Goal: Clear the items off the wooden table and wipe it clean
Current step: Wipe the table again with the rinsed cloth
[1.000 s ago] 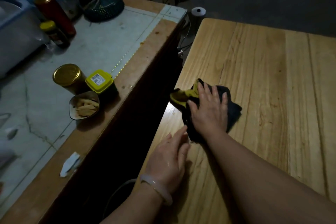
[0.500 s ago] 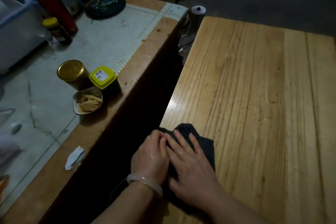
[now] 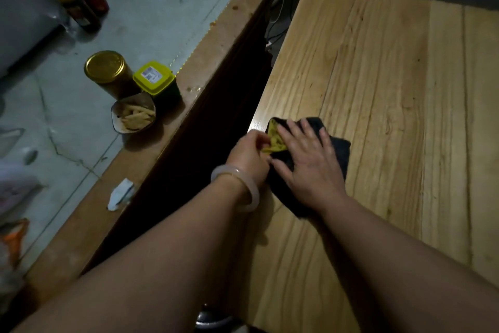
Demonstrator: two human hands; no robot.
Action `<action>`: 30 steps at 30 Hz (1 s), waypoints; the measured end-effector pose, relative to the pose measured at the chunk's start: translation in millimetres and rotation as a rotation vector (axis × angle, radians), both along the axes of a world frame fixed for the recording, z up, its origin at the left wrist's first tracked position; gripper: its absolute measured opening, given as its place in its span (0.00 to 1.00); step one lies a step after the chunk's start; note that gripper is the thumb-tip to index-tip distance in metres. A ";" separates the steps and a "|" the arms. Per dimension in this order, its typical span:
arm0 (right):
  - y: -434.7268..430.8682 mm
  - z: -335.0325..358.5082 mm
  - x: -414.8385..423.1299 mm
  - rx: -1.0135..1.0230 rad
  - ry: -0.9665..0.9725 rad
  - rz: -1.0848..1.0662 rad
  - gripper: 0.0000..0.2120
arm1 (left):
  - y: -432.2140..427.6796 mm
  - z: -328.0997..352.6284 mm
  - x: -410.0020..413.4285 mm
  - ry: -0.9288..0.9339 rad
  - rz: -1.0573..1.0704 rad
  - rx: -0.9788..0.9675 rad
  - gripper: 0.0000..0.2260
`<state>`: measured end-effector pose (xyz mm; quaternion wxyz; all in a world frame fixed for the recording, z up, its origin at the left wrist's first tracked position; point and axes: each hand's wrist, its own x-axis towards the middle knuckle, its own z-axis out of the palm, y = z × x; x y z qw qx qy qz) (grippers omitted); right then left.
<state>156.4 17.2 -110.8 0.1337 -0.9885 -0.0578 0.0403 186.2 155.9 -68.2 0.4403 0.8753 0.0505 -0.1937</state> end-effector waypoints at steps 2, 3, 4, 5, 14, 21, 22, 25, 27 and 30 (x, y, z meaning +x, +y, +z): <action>9.7 1.0 -7.8 0.012 0.002 -0.048 0.32 | 8.4 4.1 -4.9 0.044 0.008 -0.031 0.11; 15.7 2.3 -13.0 0.020 0.008 -0.058 0.32 | 13.2 5.4 -9.3 0.053 -0.003 -0.021 0.11; 22.8 2.5 -20.0 0.026 0.017 -0.059 0.32 | 19.2 5.5 -15.6 0.056 -0.024 0.015 0.10; 29.5 2.3 -26.5 0.034 0.023 -0.055 0.32 | 25.0 4.9 -21.2 0.051 -0.047 0.057 0.09; 74.5 1.1 -100.9 0.102 0.030 0.181 0.31 | 77.6 28.2 -81.3 0.107 -0.405 0.509 0.12; 69.0 2.9 -145.8 0.131 0.045 0.428 0.30 | 77.9 42.8 -106.3 0.388 -0.534 0.657 0.12; 65.2 3.8 -149.1 0.133 0.051 0.460 0.31 | 77.0 41.8 -109.6 0.400 -0.539 0.654 0.12; 50.9 4.2 -160.2 0.105 0.066 0.521 0.32 | 69.7 39.3 -121.6 0.400 -0.573 0.664 0.13; 40.9 2.9 -169.8 0.078 0.049 0.527 0.32 | 61.8 36.6 -131.3 0.384 -0.607 0.673 0.14; 18.7 0.2 -184.4 0.071 0.018 0.503 0.33 | 42.5 30.9 -143.5 0.367 -0.646 0.639 0.14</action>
